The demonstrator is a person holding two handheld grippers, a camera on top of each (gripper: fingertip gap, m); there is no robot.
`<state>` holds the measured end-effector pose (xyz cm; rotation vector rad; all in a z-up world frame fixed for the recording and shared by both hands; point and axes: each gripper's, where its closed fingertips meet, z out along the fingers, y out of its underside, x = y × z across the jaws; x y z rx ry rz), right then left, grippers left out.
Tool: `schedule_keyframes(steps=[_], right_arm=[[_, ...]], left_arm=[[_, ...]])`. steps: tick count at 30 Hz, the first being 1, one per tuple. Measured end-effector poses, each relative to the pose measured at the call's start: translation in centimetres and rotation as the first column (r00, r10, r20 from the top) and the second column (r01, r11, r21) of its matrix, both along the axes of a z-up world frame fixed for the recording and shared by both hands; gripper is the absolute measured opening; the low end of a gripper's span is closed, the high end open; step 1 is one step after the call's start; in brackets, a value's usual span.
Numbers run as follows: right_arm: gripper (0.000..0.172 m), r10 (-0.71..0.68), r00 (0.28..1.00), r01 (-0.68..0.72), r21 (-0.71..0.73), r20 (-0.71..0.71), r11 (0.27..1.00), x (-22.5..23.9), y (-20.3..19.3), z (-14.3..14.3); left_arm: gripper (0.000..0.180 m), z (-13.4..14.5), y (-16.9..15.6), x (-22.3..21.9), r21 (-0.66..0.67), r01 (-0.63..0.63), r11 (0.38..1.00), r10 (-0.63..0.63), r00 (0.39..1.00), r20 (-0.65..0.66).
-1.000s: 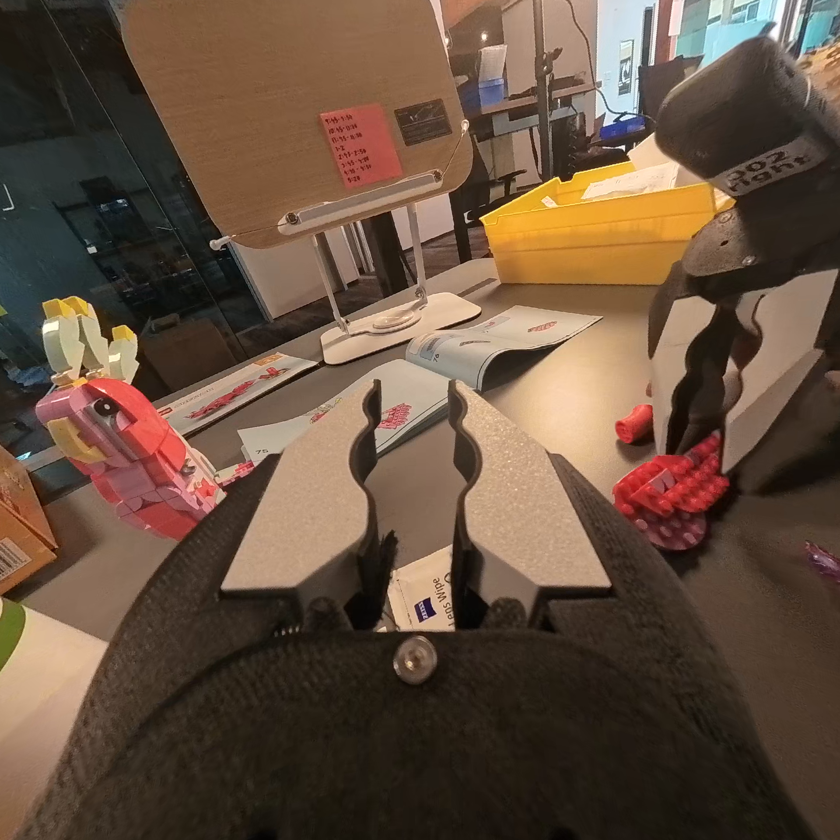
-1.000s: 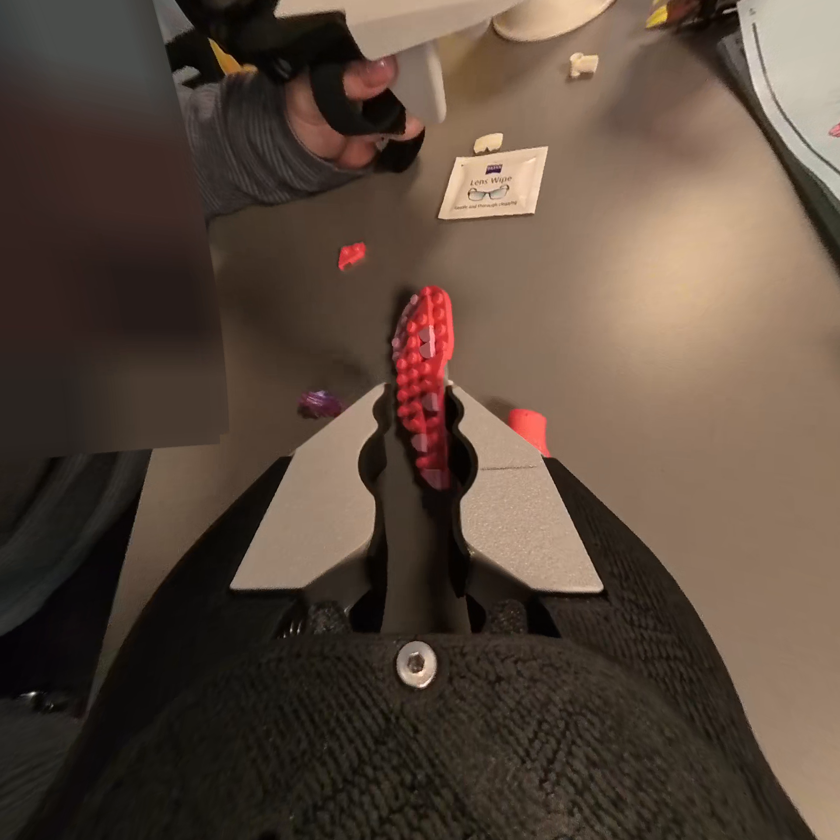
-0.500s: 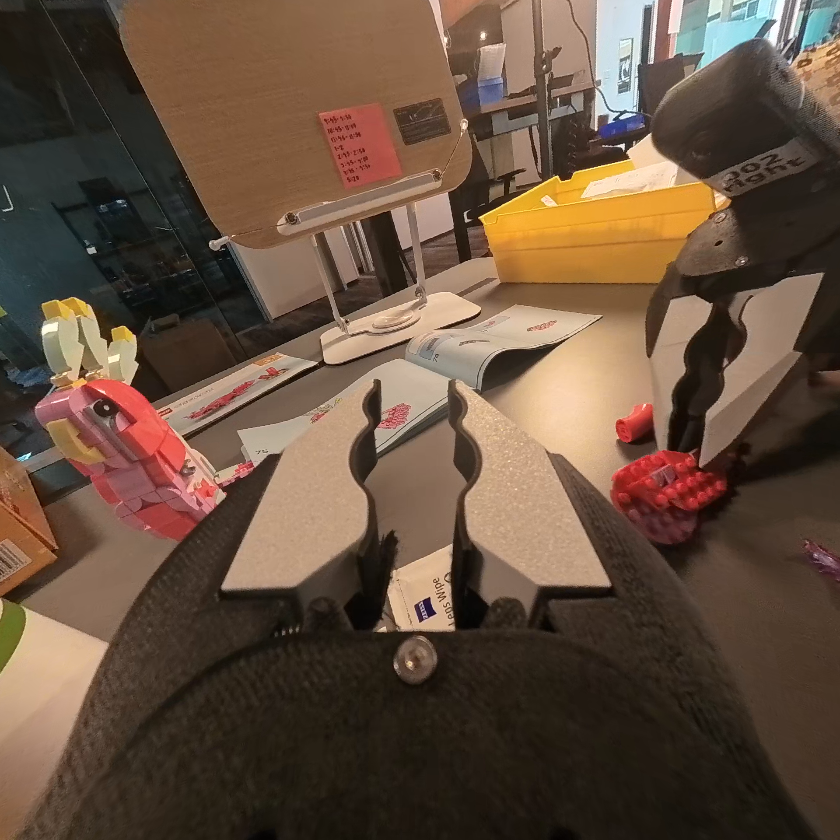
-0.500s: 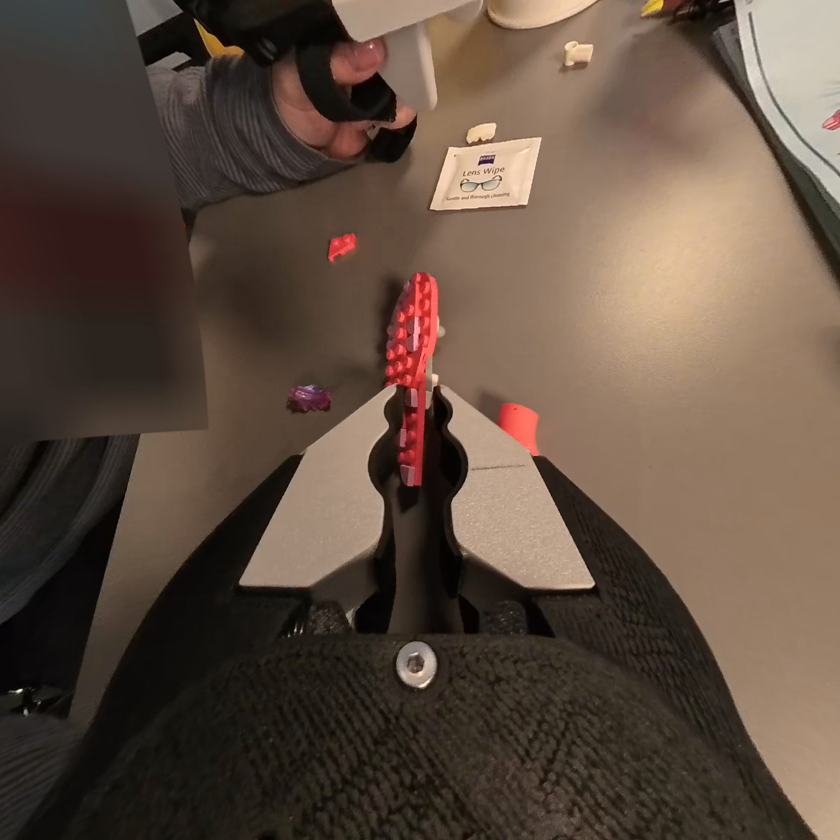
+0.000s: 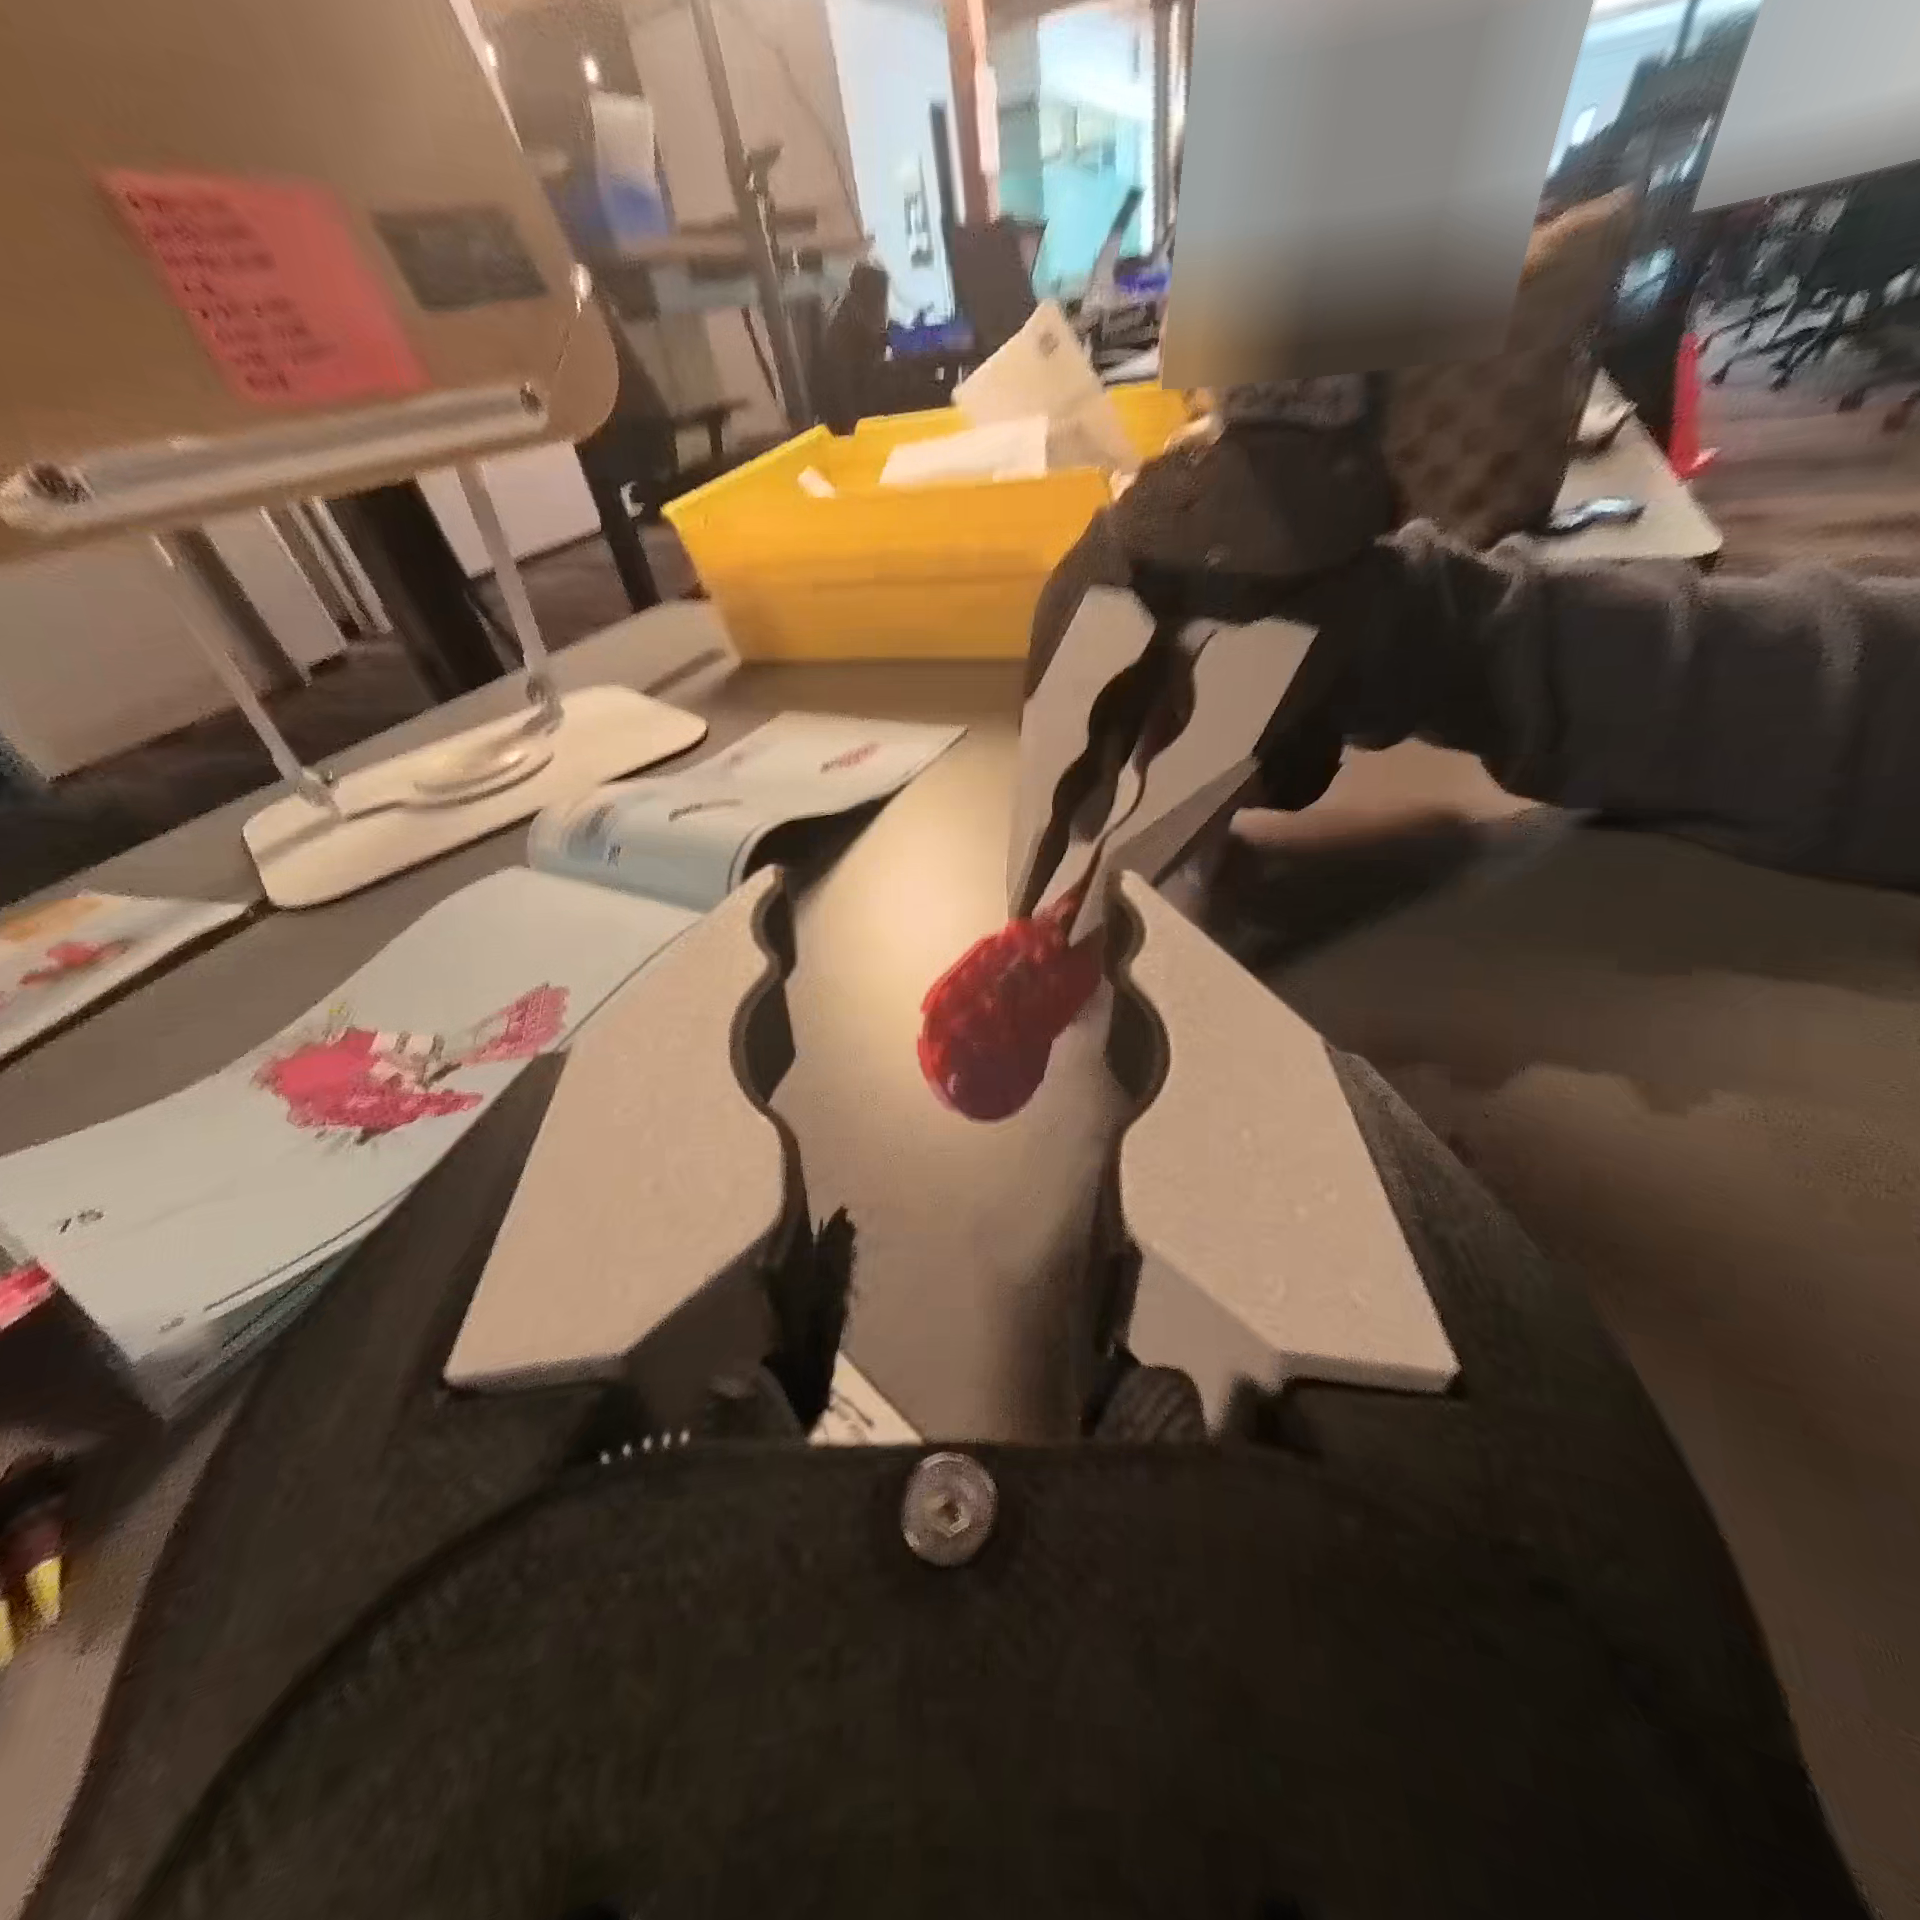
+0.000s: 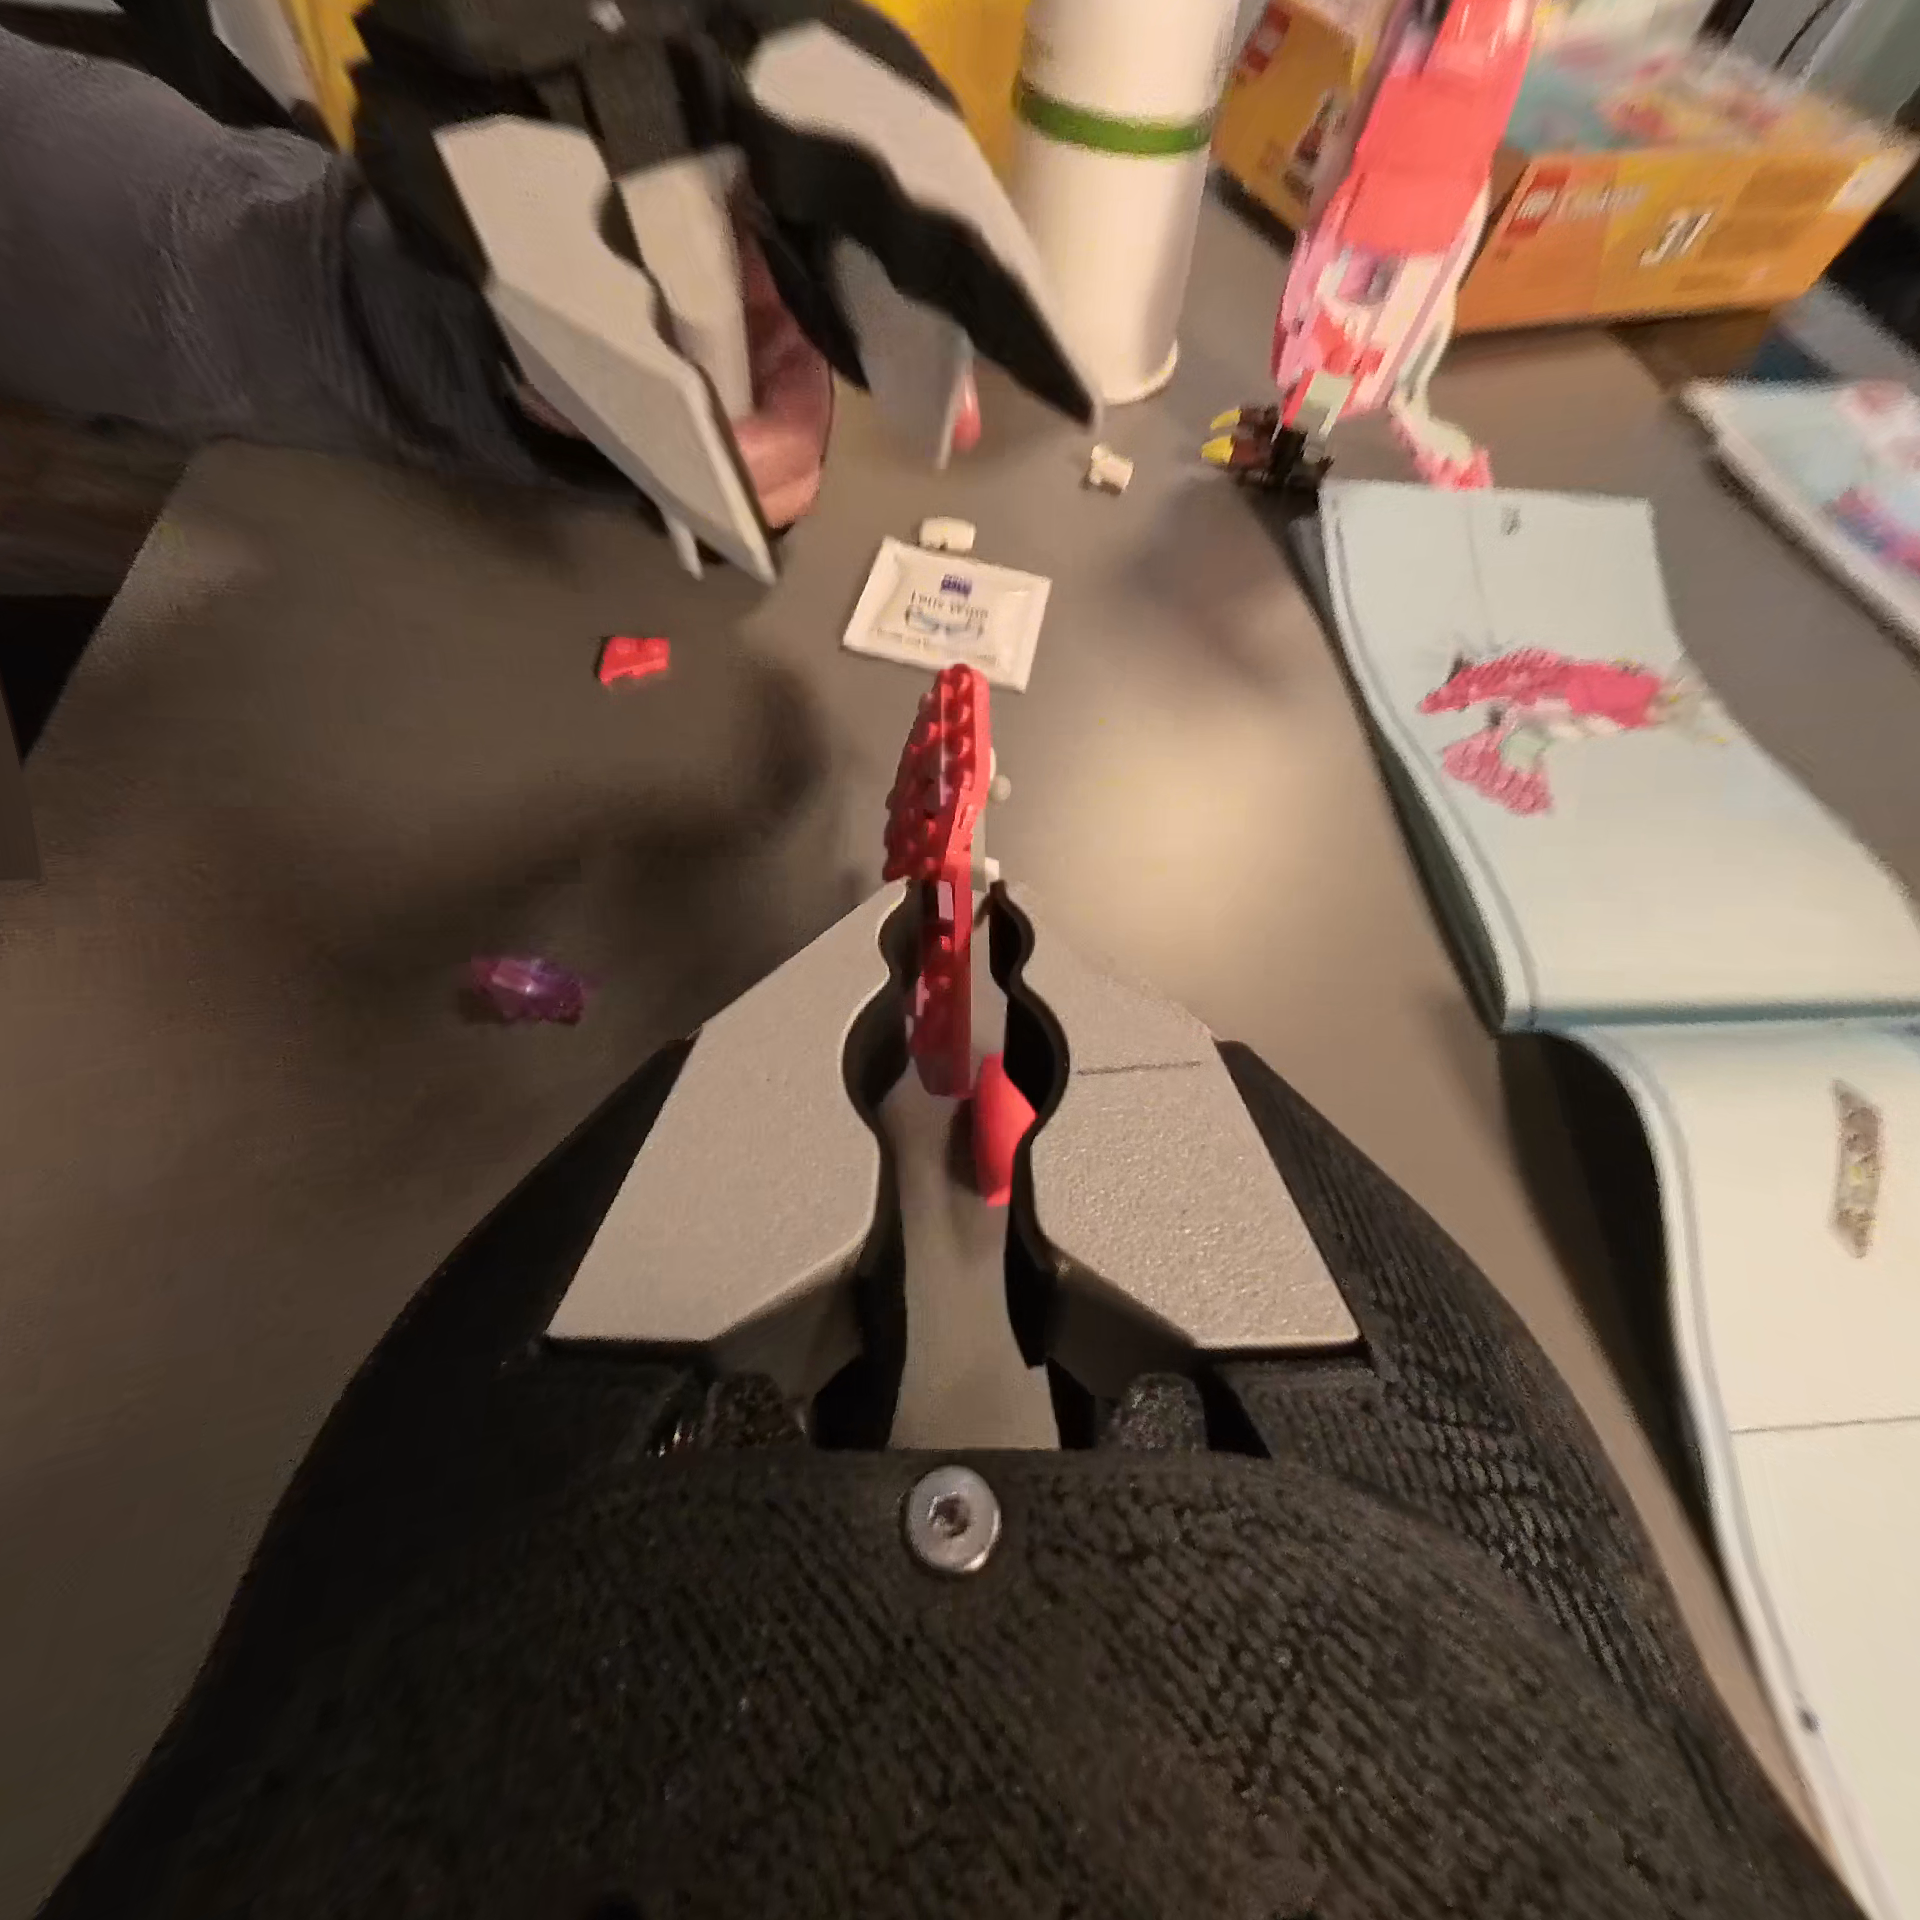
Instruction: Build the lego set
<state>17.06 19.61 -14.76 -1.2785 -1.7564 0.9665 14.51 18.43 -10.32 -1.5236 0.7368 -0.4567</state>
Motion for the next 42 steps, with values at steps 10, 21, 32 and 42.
schedule_keyframes(steps=[10,21,32,42], right_arm=[[0.009,0.021,0.966,0.088,0.406,-0.256,0.91,-1.4,-0.5,4.5],[0.009,-0.002,0.976,0.109,0.482,-0.217,0.869,-1.6,0.1,3.4],[0.009,0.014,0.973,0.09,0.436,-0.23,0.895,-1.5,-0.3,3.6],[0.025,-0.049,0.942,0.219,0.499,-0.331,0.839,-1.8,0.7,5.1]], left_arm=[[0.031,-1.1,0.3,-1.2,-0.026,-0.05,0.998,0.047,0.993,-0.108],[0.015,0.9,-0.4,-1.2,0.075,-0.02,0.997,0.022,0.999,-0.032],[0.021,-0.6,-0.2,-1.0,0.045,-0.017,0.999,0.022,0.992,-0.125],[0.011,-0.5,1.4,-3.1,0.045,-0.167,0.985,0.171,0.976,-0.134]])
